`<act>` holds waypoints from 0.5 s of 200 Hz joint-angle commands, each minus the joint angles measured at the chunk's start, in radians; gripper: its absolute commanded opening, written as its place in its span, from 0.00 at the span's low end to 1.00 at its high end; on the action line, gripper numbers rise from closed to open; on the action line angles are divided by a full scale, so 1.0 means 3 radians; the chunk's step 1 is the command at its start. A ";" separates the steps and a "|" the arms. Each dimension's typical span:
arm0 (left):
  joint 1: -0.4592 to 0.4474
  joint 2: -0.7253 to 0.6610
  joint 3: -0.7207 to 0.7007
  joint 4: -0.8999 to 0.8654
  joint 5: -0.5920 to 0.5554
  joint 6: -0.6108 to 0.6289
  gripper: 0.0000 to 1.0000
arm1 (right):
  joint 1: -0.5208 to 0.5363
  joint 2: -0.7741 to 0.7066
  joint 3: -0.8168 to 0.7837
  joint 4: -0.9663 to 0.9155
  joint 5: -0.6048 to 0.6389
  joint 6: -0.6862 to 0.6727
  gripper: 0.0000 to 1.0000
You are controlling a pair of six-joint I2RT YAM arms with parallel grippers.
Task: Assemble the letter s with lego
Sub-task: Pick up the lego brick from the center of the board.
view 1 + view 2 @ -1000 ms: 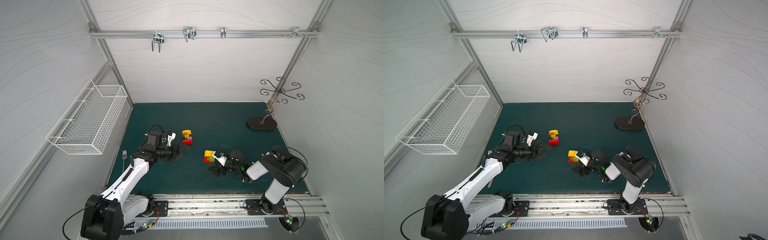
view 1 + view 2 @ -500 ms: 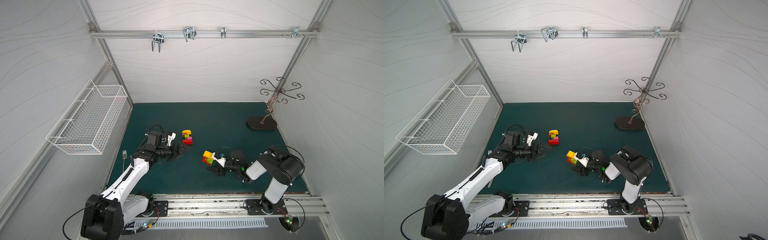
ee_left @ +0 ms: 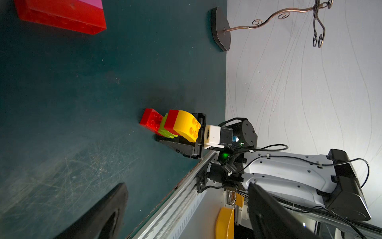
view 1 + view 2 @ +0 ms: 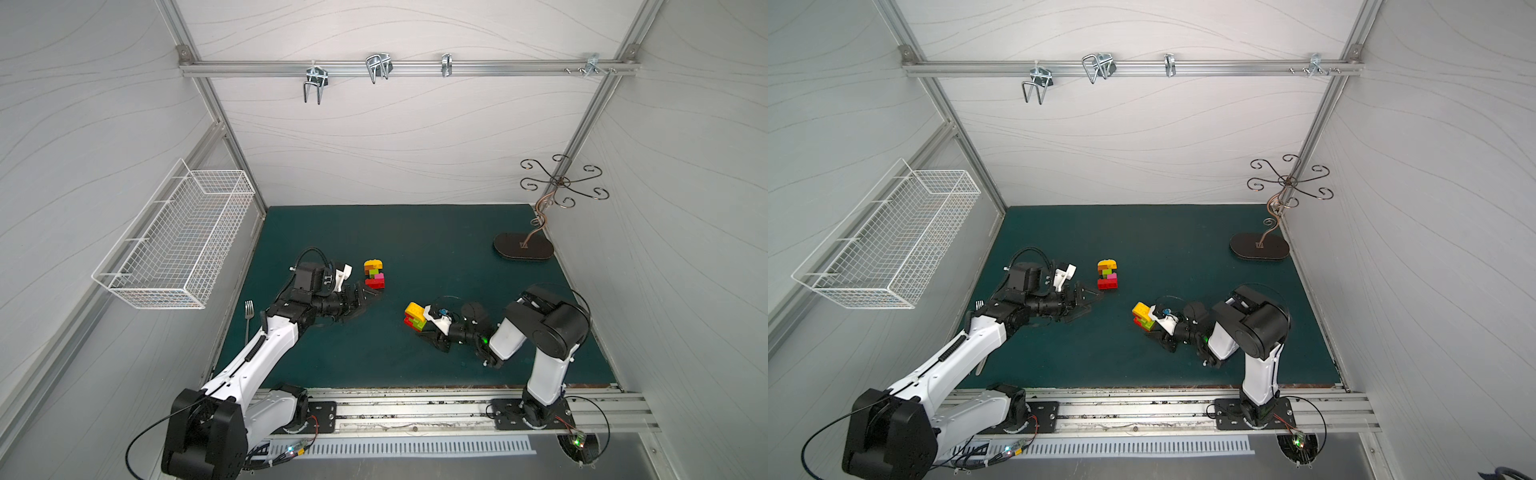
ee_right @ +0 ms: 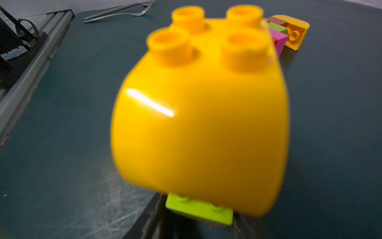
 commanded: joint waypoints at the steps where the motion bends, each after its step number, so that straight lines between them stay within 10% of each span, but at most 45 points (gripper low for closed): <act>1: 0.0018 0.0021 0.0066 0.0175 0.0064 0.0015 0.93 | -0.0029 0.0064 -0.0042 0.0104 0.0014 0.0022 0.42; 50: 0.0022 0.0036 0.0084 0.0162 0.0068 0.0023 0.93 | -0.0094 -0.0254 -0.0058 -0.0064 -0.0126 0.0093 0.33; 100: 0.0049 -0.0032 0.0173 0.0032 0.0044 0.0069 0.93 | -0.0383 -0.1331 0.0794 -0.2790 -0.0962 0.0074 0.26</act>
